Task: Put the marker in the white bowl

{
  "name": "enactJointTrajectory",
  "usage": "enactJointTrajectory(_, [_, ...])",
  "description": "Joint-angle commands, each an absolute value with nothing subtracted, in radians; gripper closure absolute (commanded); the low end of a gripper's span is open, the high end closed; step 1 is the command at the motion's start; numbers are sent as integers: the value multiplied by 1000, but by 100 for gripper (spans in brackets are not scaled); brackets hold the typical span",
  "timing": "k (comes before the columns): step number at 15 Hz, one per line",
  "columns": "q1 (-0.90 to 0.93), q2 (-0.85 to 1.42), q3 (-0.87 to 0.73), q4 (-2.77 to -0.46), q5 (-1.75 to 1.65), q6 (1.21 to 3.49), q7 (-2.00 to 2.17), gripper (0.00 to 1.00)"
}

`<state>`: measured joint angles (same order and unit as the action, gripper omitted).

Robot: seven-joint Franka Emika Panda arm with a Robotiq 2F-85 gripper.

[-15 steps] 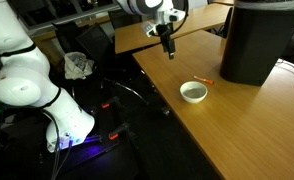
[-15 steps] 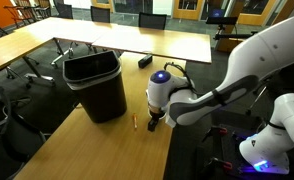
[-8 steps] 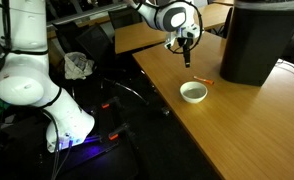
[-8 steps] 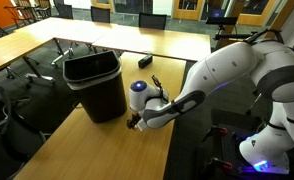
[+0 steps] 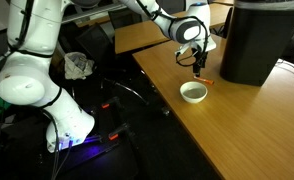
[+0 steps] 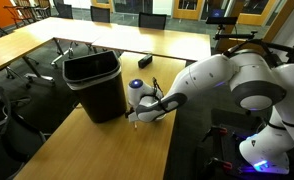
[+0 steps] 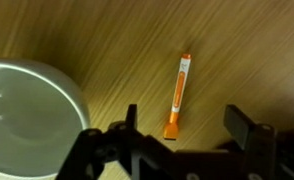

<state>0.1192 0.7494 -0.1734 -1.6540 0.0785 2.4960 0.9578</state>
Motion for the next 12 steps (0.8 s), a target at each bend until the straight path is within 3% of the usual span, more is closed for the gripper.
enactJointTrajectory(1, [101,801,-171,-1606,167,2515,1049,19])
enactJointTrajectory(2, [92,815,-165,-1596,190,2518,1058,25])
enactJointTrajectory(6, [86,881,-170,-1536,220,2513,1081,24])
enactJointTrajectory(7, [89,898,-174,-1517,215,2506,1082,29])
enactJointTrajectory(9, [94,927,-180,-1483,205,2494,1090,46])
enactJointTrajectory(10, [94,939,-179,-1469,203,2491,1086,60])
enactJointTrajectory(12, [103,943,-188,-1455,194,2475,1094,75])
